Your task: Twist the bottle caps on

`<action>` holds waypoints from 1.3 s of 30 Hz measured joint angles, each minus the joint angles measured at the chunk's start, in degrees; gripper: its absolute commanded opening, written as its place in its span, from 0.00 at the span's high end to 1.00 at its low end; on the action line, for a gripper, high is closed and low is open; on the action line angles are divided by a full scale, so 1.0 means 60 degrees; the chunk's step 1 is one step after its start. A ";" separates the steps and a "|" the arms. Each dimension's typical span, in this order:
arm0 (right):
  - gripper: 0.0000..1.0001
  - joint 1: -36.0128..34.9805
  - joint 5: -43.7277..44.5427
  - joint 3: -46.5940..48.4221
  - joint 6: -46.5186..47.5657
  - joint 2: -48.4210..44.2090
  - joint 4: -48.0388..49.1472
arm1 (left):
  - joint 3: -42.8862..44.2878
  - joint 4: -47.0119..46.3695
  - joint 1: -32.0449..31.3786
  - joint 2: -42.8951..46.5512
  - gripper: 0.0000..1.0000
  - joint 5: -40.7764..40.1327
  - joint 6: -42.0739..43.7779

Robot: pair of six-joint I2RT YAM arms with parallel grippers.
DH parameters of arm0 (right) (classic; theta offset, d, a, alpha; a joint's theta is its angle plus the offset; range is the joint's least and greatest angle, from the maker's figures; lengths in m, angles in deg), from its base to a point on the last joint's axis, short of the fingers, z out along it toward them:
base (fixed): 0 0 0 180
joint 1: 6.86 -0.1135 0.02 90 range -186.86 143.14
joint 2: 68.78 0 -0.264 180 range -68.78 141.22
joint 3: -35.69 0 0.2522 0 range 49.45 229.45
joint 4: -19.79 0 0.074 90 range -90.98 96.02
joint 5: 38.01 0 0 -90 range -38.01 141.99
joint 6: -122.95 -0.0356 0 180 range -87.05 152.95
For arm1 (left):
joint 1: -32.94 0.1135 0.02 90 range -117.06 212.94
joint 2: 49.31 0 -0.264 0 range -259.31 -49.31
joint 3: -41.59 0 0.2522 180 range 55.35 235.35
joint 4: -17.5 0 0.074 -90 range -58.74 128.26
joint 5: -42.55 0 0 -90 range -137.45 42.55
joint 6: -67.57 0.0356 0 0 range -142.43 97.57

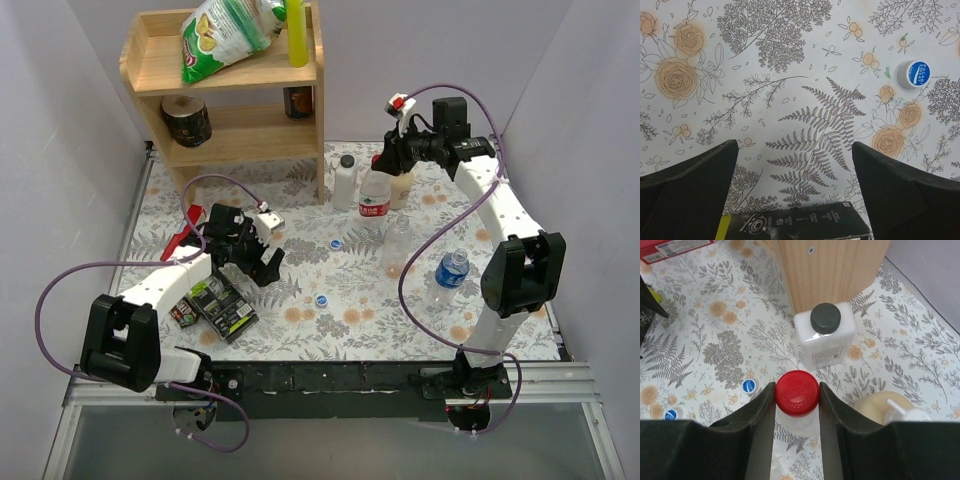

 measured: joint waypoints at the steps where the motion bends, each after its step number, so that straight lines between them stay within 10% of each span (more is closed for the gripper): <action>1: 0.99 0.0084 -0.0135 -0.0208 -0.0018 -0.0007 0.0204 | 0.0000 0.0018 0.0000 -0.0033 0.02 0.0015 0.0000; 39: 0.53 0.0142 -0.0514 -0.2659 0.0506 -0.0612 0.3089 | 0.0554 0.0102 0.0000 -0.1027 0.02 0.0503 -0.0076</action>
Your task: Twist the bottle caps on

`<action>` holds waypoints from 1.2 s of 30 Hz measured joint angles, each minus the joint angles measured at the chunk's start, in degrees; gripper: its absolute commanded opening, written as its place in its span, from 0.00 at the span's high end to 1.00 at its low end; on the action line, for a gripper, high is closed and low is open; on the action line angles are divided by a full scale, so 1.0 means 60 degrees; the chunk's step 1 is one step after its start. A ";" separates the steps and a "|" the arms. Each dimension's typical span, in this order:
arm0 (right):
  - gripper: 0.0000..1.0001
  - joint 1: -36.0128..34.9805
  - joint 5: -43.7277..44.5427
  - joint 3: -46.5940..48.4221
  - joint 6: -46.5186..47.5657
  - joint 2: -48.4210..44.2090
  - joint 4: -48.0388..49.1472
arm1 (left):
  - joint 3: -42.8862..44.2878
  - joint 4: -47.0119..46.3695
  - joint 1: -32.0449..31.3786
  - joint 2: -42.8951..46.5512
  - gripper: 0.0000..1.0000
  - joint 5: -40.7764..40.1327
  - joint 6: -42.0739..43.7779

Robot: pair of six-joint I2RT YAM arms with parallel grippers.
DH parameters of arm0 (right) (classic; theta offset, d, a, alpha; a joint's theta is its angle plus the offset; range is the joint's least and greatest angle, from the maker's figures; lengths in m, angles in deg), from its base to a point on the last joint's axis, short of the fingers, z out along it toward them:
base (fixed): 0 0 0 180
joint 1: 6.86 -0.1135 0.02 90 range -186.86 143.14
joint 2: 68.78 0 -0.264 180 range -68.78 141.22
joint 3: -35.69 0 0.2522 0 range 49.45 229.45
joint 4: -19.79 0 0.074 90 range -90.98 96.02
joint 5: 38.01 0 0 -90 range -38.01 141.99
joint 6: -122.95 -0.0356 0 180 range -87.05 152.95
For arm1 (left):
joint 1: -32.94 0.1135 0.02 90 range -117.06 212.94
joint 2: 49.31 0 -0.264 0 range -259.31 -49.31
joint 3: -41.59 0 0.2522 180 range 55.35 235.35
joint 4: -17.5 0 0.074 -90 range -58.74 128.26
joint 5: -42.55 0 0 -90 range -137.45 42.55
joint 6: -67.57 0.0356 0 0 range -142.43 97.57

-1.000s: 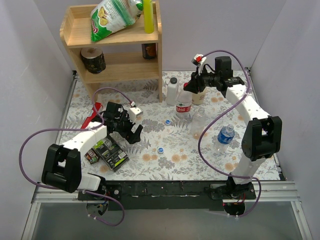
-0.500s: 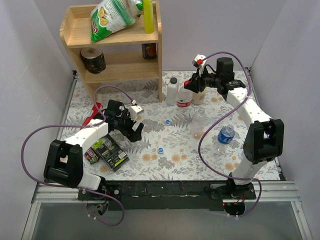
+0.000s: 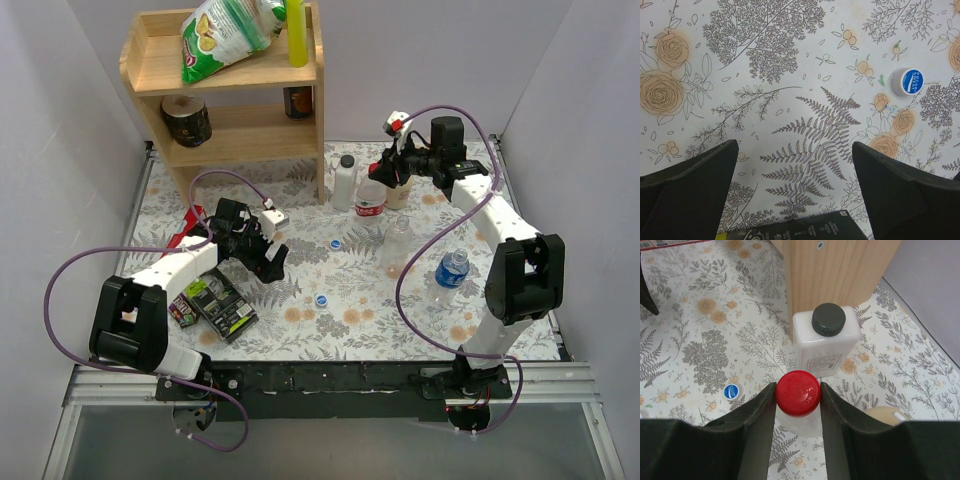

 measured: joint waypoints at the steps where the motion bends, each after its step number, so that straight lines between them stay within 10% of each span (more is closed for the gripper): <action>1: 0.52 0.0000 0.0011 0.0000 -0.0015 0.0036 0.0000 | 0.0000 0.0000 0.0000 0.0000 0.02 0.0000 0.0004; 36: 0.24 0.0000 0.0284 0.0561 -0.0284 0.0550 0.0022 | 0.0000 -0.0004 0.0000 -0.0124 0.02 0.0073 0.0015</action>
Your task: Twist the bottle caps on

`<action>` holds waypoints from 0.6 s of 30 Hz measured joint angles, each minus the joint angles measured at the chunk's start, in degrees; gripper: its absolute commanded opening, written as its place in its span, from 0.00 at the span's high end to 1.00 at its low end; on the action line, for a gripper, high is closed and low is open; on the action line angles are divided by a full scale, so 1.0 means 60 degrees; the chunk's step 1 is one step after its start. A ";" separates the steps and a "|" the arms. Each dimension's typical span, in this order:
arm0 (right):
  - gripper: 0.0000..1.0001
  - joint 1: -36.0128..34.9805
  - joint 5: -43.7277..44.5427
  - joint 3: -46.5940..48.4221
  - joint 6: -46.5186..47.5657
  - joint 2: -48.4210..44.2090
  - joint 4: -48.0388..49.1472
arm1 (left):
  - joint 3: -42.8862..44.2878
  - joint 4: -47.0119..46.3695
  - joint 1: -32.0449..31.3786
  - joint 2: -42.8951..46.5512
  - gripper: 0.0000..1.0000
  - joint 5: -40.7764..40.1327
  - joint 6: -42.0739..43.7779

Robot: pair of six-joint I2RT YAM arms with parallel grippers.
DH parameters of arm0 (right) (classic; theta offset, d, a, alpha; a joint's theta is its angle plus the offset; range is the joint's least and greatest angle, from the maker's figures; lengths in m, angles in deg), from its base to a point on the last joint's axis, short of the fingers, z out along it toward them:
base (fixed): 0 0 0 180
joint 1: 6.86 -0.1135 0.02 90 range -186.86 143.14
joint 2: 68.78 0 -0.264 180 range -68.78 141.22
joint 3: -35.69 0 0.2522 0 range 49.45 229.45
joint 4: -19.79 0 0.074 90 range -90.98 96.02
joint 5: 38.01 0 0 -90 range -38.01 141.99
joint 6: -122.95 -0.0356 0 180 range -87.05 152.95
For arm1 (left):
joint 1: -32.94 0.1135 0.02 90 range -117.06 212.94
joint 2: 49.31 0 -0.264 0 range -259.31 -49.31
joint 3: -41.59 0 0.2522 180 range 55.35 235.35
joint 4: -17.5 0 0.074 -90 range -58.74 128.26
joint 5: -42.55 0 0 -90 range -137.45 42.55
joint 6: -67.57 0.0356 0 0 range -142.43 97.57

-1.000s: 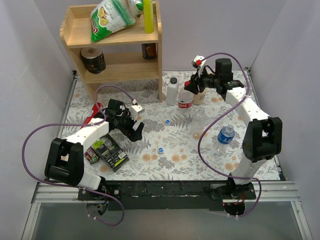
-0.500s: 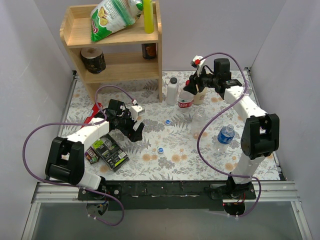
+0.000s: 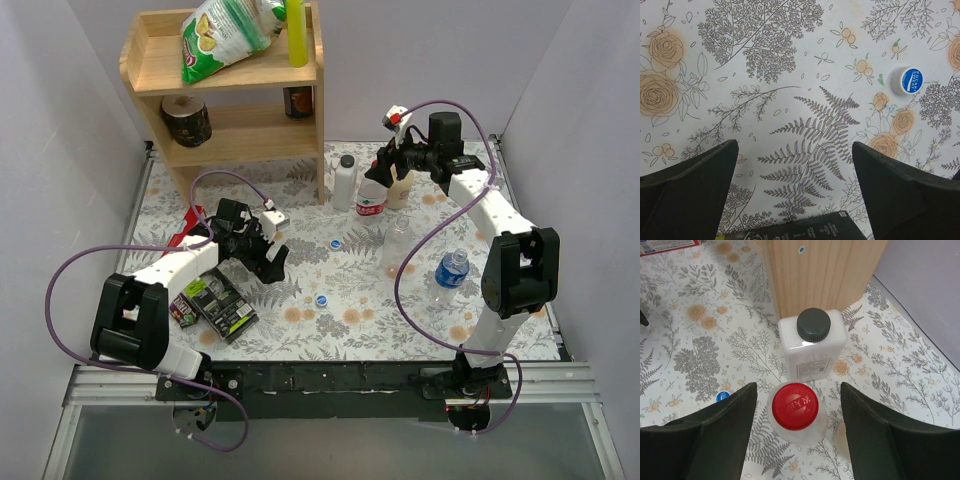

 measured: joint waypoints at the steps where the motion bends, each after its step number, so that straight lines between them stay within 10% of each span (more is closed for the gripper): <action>1: 0.23 0.0000 0.0000 0.0015 -0.0026 0.0000 -0.0007 | 0.0000 0.0000 0.0000 0.0000 0.02 0.0000 -0.0004; 18: 0.22 0.0018 0.0619 -0.0867 -0.0331 -0.3617 -0.0812 | -0.0076 -0.0372 0.0000 0.0142 0.02 0.0488 -0.0488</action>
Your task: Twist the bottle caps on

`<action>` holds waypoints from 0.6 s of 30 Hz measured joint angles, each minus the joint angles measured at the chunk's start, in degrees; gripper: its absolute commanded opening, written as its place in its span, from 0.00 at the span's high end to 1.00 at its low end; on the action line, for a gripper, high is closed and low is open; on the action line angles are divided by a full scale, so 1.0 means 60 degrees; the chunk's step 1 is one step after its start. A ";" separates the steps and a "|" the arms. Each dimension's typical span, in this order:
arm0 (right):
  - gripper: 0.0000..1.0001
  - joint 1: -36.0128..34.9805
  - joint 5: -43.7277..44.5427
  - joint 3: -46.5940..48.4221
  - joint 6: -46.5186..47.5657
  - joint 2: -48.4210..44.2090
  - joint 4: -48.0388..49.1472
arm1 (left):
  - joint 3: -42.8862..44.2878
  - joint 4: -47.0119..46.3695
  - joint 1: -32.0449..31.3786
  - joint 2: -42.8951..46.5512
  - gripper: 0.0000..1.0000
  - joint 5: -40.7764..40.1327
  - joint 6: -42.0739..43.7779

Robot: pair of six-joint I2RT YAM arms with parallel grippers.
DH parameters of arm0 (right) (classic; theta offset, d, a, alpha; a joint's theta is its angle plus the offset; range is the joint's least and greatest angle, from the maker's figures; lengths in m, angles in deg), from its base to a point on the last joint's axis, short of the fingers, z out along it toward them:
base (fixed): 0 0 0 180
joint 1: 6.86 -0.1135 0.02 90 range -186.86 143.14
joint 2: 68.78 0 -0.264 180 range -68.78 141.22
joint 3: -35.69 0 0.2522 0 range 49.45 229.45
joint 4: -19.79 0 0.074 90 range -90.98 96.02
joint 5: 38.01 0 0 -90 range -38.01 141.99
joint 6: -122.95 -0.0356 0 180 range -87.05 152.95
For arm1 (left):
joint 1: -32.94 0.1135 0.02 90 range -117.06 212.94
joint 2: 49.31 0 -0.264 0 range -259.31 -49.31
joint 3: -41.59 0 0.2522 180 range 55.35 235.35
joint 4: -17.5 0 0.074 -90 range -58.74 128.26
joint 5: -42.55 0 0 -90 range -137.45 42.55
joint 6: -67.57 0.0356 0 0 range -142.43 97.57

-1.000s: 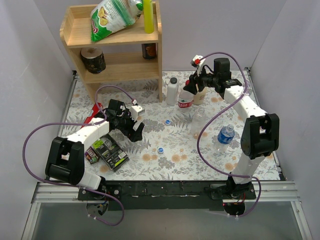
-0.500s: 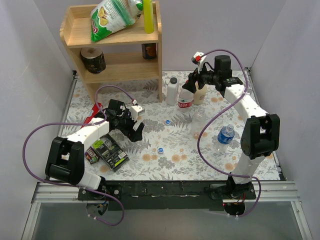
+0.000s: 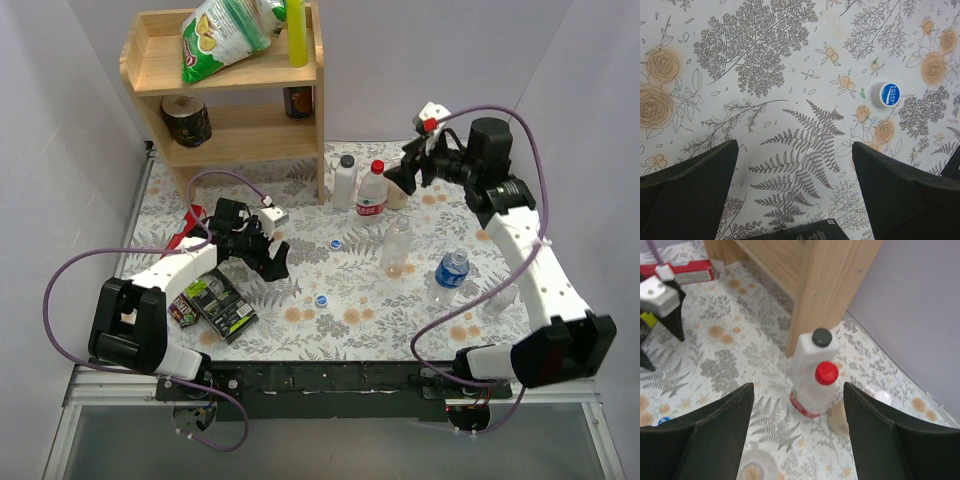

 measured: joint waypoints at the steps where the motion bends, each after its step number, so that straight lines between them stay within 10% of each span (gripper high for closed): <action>1: 0.21 0.0000 -0.0011 -0.0313 0.0062 -0.0393 -0.0033 | -0.0004 -0.0029 0.0000 0.0066 0.02 0.0055 -0.0066; 18: 0.31 0.0000 0.0087 -0.4568 0.1067 -0.2222 -0.0667 | -0.0007 0.0838 0.0000 0.0725 0.02 0.0157 0.0488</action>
